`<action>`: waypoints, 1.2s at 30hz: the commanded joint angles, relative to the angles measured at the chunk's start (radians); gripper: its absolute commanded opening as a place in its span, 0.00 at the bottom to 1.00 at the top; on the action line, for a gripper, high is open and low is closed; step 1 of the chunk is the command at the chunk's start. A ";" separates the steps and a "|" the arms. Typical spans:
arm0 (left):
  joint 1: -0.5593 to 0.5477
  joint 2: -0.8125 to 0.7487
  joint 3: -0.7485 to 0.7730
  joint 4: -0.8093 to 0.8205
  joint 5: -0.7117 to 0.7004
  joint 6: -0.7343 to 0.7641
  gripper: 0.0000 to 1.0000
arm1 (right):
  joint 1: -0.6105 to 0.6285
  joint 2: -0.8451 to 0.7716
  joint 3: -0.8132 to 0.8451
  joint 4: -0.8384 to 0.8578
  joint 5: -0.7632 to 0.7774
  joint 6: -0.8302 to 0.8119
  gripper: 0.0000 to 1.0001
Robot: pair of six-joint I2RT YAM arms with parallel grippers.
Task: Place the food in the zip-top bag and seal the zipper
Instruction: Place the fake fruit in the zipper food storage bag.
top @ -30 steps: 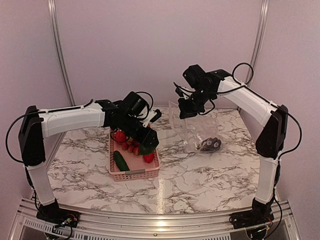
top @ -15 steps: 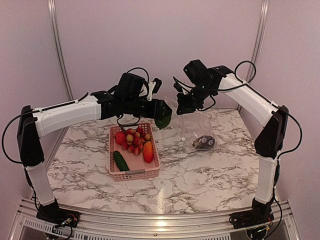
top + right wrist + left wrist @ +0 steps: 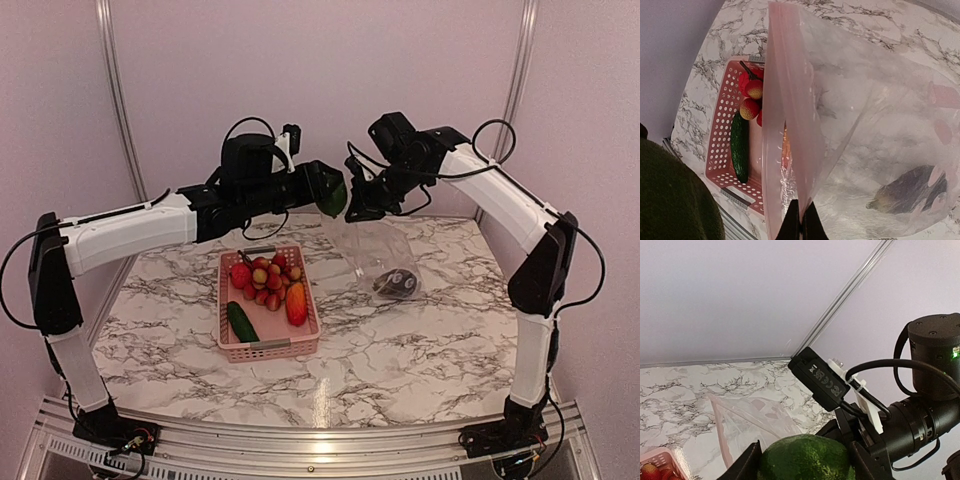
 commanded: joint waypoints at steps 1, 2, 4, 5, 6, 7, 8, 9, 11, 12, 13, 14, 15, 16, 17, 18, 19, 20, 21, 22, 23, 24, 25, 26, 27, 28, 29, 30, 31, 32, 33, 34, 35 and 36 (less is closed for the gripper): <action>-0.002 -0.003 -0.021 0.097 -0.088 -0.042 0.34 | 0.008 0.001 0.044 0.034 -0.030 0.045 0.00; -0.003 -0.005 -0.028 0.104 -0.101 -0.044 0.34 | 0.007 -0.001 0.045 0.034 -0.032 0.050 0.00; -0.002 -0.011 -0.048 0.131 -0.130 -0.055 0.34 | 0.005 -0.006 0.046 0.036 -0.037 0.055 0.00; -0.003 -0.014 -0.057 0.139 -0.142 -0.059 0.33 | 0.002 -0.009 0.046 0.037 -0.039 0.059 0.00; -0.003 -0.018 -0.066 0.147 -0.154 -0.066 0.32 | 0.000 -0.013 0.045 0.038 -0.041 0.062 0.00; -0.003 -0.019 -0.074 0.155 -0.165 -0.071 0.32 | -0.002 -0.016 0.042 0.042 -0.041 0.065 0.00; -0.003 -0.021 -0.079 0.158 -0.174 -0.076 0.32 | -0.006 -0.021 0.037 0.047 -0.043 0.071 0.00; -0.003 -0.023 -0.083 0.162 -0.181 -0.079 0.31 | -0.012 -0.027 0.029 0.053 -0.046 0.077 0.00; -0.004 -0.024 -0.090 0.173 -0.195 -0.083 0.31 | -0.021 -0.039 0.012 0.072 -0.063 0.090 0.00; -0.005 -0.030 -0.099 0.187 -0.202 -0.085 0.31 | -0.027 -0.044 0.004 0.083 -0.073 0.099 0.00; -0.009 -0.035 -0.110 0.207 -0.218 -0.082 0.31 | -0.032 -0.050 -0.004 0.094 -0.086 0.110 0.00; -0.013 -0.038 -0.119 0.219 -0.236 -0.080 0.31 | -0.034 -0.054 -0.010 0.106 -0.097 0.117 0.00; -0.017 -0.037 -0.119 0.222 -0.248 -0.076 0.31 | -0.040 -0.058 -0.014 0.116 -0.107 0.126 0.00; -0.018 -0.033 -0.115 0.218 -0.255 -0.076 0.31 | -0.042 -0.060 -0.014 0.123 -0.117 0.133 0.00; -0.020 -0.029 -0.110 0.214 -0.263 -0.077 0.31 | -0.045 -0.060 -0.014 0.128 -0.127 0.139 0.00; -0.022 -0.025 -0.105 0.213 -0.269 -0.080 0.31 | -0.046 -0.061 -0.014 0.132 -0.135 0.143 0.00; -0.023 -0.020 -0.100 0.209 -0.276 -0.083 0.31 | -0.048 -0.061 -0.013 0.136 -0.141 0.147 0.00; -0.025 -0.014 -0.093 0.203 -0.284 -0.086 0.31 | -0.050 -0.061 -0.014 0.140 -0.146 0.150 0.00; -0.026 -0.008 -0.086 0.198 -0.288 -0.088 0.31 | -0.050 -0.061 -0.014 0.143 -0.150 0.152 0.00; -0.028 -0.001 -0.079 0.196 -0.290 -0.089 0.31 | -0.052 -0.061 -0.014 0.145 -0.153 0.155 0.00; -0.029 0.006 -0.072 0.189 -0.298 -0.088 0.31 | -0.053 -0.061 -0.014 0.148 -0.159 0.157 0.00; -0.031 0.013 -0.065 0.182 -0.304 -0.085 0.31 | -0.054 -0.061 -0.014 0.151 -0.165 0.161 0.00; -0.031 0.019 -0.060 0.176 -0.311 -0.084 0.31 | -0.056 -0.060 -0.013 0.155 -0.170 0.165 0.00; -0.033 0.023 -0.058 0.176 -0.318 -0.084 0.31 | -0.056 -0.061 -0.013 0.157 -0.175 0.168 0.00; -0.033 0.029 -0.056 0.176 -0.324 -0.086 0.31 | -0.058 -0.061 -0.014 0.161 -0.180 0.172 0.00; -0.032 0.034 -0.052 0.175 -0.330 -0.088 0.31 | -0.059 -0.059 -0.014 0.165 -0.187 0.174 0.00; -0.033 0.041 -0.046 0.174 -0.335 -0.089 0.32 | -0.059 -0.059 -0.014 0.167 -0.193 0.177 0.00; -0.033 0.048 -0.038 0.170 -0.350 -0.092 0.32 | -0.059 -0.058 -0.014 0.170 -0.199 0.180 0.00; -0.033 0.055 -0.029 0.167 -0.360 -0.096 0.32 | -0.060 -0.058 -0.014 0.173 -0.204 0.184 0.00; -0.033 0.066 -0.017 0.159 -0.377 -0.096 0.32 | -0.061 -0.058 -0.014 0.175 -0.208 0.186 0.00; -0.033 0.076 -0.004 0.148 -0.390 -0.099 0.32 | -0.061 -0.058 -0.014 0.178 -0.213 0.190 0.00; -0.034 0.084 0.008 0.142 -0.400 -0.103 0.31 | -0.063 -0.059 -0.014 0.181 -0.215 0.193 0.00; -0.033 0.093 0.017 0.136 -0.407 -0.108 0.31 | -0.063 -0.059 -0.012 0.186 -0.219 0.198 0.00; -0.033 0.101 0.025 0.130 -0.414 -0.114 0.31 | -0.064 -0.062 -0.012 0.189 -0.221 0.200 0.00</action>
